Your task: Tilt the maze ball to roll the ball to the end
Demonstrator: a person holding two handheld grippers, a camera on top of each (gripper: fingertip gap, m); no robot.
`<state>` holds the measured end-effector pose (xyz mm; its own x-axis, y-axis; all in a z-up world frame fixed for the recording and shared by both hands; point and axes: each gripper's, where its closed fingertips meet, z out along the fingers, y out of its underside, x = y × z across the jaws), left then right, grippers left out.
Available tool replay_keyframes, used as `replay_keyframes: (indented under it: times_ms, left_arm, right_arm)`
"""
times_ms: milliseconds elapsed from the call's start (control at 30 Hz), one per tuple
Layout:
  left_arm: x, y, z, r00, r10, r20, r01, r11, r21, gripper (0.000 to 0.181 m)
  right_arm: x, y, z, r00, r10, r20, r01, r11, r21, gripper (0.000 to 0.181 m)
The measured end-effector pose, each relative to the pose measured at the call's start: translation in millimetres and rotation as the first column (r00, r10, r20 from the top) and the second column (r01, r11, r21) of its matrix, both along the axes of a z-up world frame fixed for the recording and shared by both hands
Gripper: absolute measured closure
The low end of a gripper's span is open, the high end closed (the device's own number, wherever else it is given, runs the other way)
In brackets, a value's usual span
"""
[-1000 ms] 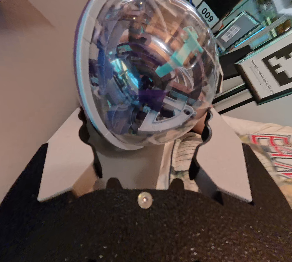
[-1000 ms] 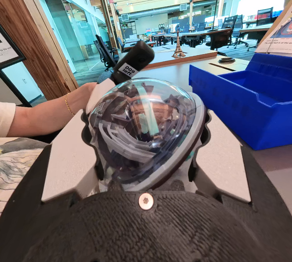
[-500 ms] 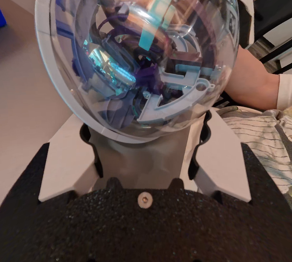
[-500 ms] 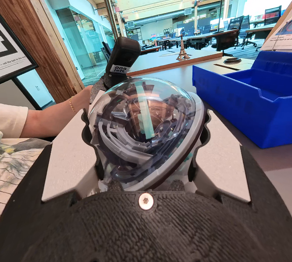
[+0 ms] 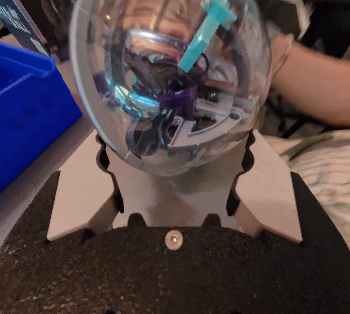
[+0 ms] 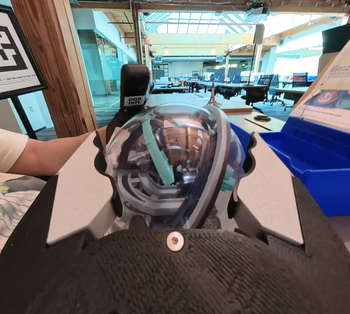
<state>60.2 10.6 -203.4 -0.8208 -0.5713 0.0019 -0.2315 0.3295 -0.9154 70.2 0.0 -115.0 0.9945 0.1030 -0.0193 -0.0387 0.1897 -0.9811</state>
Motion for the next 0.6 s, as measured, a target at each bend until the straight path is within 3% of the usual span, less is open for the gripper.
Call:
replay_keyframes:
  times_ms: [33, 133, 300, 433, 533, 600]
  left_arm:
    - [1, -2, 14, 1.0, 0.005, 0.004, -0.005, 0.995, -0.098, 0.039]
    - [4, -1, 49, 0.998, 0.052, 0.031, -0.04, 0.95, -0.311, 0.035]
    - [1, 4, 88, 0.988, 0.118, 0.098, -0.062, 0.892, -0.447, 0.024]
    - [-17, 17, 151, 0.968, 0.168, 0.186, 0.015, 0.703, -0.711, 0.037]
    - [-28, 21, 166, 0.934, 0.218, 0.284, 0.05, 0.705, -0.707, 0.045]
    - [-30, 22, 175, 0.929, 0.251, 0.27, 0.036, 0.668, -0.743, 0.035]
  right_arm:
    - [0, 0, 4, 1.0, -0.007, 0.001, 0.007, 1.0, 0.017, 0.035]
    - [0, 4, 18, 0.999, -0.03, -0.021, 0.031, 0.996, 0.085, 0.034]
    - [-13, 15, 34, 0.999, -0.026, -0.024, 0.029, 0.991, 0.132, 0.032]
    - [-33, 9, 66, 1.0, -0.001, 0.019, -0.004, 0.971, 0.238, 0.033]
    - [-44, -1, 95, 0.994, -0.08, 0.08, 0.05, 0.944, 0.326, 0.044]
    - [-42, -13, 119, 0.984, -0.171, 0.047, 0.136, 0.898, 0.419, 0.055]
